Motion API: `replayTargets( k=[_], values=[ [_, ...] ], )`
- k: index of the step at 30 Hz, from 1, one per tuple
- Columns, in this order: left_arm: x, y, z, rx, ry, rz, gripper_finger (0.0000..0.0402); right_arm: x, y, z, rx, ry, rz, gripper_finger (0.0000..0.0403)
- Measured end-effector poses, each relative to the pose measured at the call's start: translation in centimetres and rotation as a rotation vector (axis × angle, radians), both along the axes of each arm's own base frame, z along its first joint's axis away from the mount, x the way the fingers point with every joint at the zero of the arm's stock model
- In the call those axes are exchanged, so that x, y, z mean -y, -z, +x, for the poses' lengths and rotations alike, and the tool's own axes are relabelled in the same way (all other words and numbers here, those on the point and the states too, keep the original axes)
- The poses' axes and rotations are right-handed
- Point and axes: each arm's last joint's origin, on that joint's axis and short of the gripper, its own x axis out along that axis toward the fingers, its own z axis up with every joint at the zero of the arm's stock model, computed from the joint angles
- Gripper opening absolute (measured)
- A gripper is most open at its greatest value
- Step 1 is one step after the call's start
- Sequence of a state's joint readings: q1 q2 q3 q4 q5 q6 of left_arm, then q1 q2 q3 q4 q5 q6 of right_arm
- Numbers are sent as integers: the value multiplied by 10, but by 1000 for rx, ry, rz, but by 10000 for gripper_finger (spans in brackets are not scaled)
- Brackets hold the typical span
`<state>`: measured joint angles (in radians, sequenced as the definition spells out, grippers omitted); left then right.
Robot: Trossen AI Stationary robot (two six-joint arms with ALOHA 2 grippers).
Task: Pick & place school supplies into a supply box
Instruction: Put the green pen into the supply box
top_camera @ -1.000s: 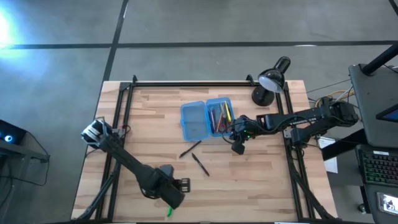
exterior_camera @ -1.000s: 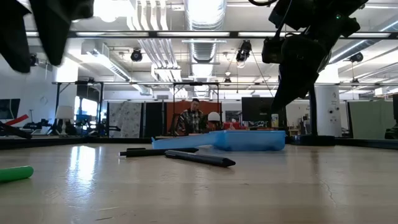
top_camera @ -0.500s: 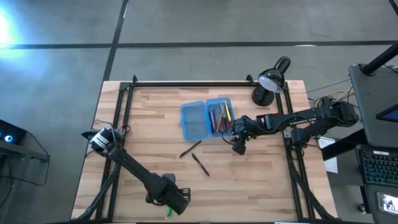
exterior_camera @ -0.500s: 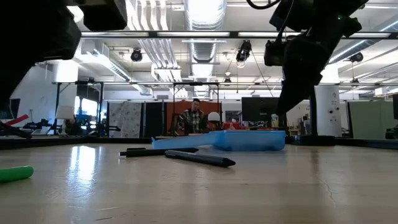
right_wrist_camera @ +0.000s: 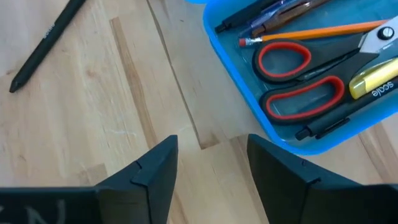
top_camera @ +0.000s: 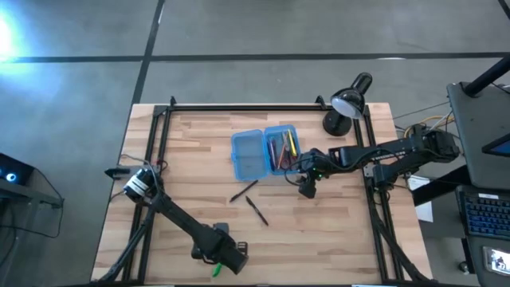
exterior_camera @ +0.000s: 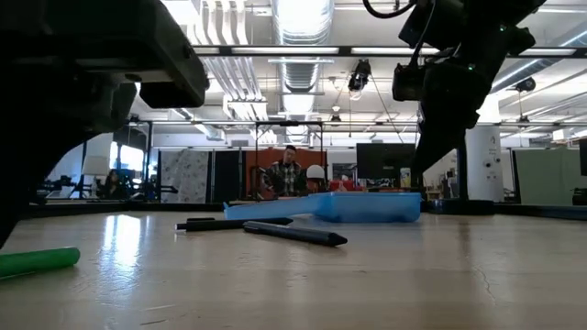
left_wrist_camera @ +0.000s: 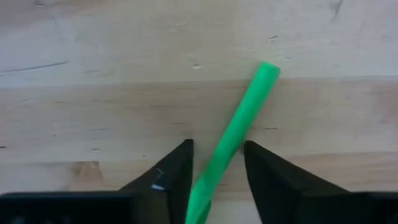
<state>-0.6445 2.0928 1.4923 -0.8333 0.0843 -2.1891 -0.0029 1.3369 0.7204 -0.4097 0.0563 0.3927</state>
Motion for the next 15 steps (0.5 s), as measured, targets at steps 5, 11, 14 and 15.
replayTargets(
  k=[5,11,14,15],
  values=[
    [-6,2,0,-16,18,35,51,0,2,-2,-10,0,0,183],
    [-16,9,2,-28,24,46,13,0,3,-2,-15,6,-9,181],
    [-20,7,5,-12,10,63,11,1,2,-3,-9,13,-21,175],
    [-22,6,6,-6,5,73,11,1,0,-4,-2,14,-23,173]
  ],
)
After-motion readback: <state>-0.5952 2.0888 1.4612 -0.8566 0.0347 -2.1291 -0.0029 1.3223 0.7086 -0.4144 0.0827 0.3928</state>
